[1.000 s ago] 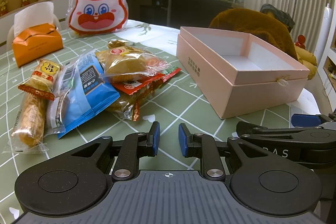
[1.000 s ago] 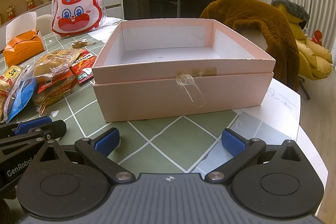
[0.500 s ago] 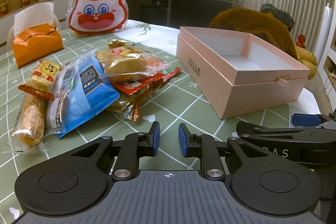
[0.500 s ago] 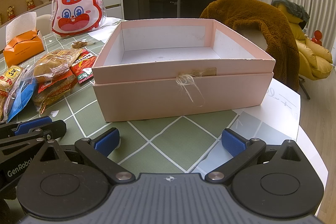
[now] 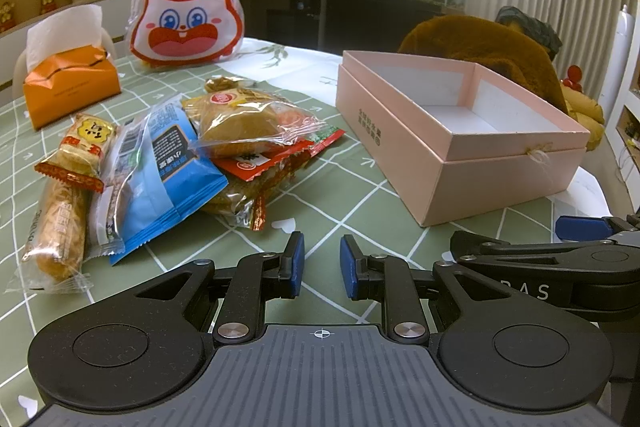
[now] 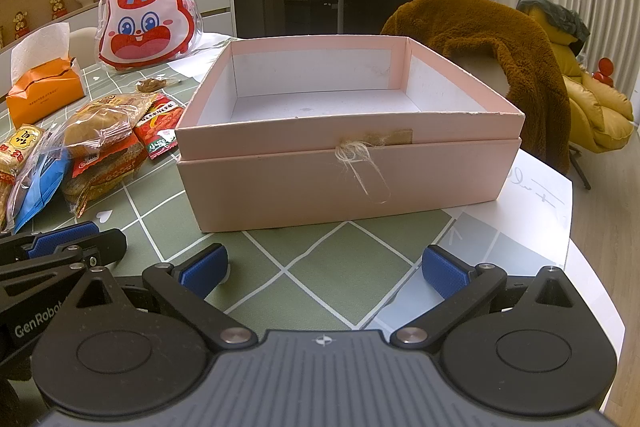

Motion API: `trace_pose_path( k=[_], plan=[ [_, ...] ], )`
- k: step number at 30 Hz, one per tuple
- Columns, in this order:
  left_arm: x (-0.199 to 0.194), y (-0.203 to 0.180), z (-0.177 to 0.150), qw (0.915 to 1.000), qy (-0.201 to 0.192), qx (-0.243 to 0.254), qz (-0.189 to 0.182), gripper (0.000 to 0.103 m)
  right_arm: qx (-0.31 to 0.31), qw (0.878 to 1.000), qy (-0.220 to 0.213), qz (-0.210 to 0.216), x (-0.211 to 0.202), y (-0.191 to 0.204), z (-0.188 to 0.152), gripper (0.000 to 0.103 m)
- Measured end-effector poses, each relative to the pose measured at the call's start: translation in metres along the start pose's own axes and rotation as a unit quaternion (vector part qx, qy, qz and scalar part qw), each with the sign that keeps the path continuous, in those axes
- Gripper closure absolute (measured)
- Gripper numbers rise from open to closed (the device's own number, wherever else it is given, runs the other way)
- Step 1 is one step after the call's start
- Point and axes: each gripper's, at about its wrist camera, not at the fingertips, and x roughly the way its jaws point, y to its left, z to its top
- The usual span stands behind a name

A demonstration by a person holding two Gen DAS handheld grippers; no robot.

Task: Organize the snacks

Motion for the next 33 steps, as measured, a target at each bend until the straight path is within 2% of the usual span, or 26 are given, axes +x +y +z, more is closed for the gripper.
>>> trace_pose_path(
  k=[27, 31, 33],
  plan=[
    [-0.001, 0.001, 0.000, 1.0000, -0.001, -0.003, -0.002, 0.079, -0.001, 1.000, 0.001, 0.002, -0.002, 0.002, -0.001, 0.000],
    [-0.004, 0.021, -0.002, 0.9966, -0.004, -0.072, -0.038, 0.079, -0.031, 0.997, 0.056, 0.035, -0.001, 0.003, 0.014, 0.000],
    [-0.005, 0.026, 0.001, 0.9956, 0.009, -0.082, -0.044, 0.080, -0.051, 0.994, 0.085, 0.052, -0.001, 0.003, 0.020, 0.000]
  ],
)
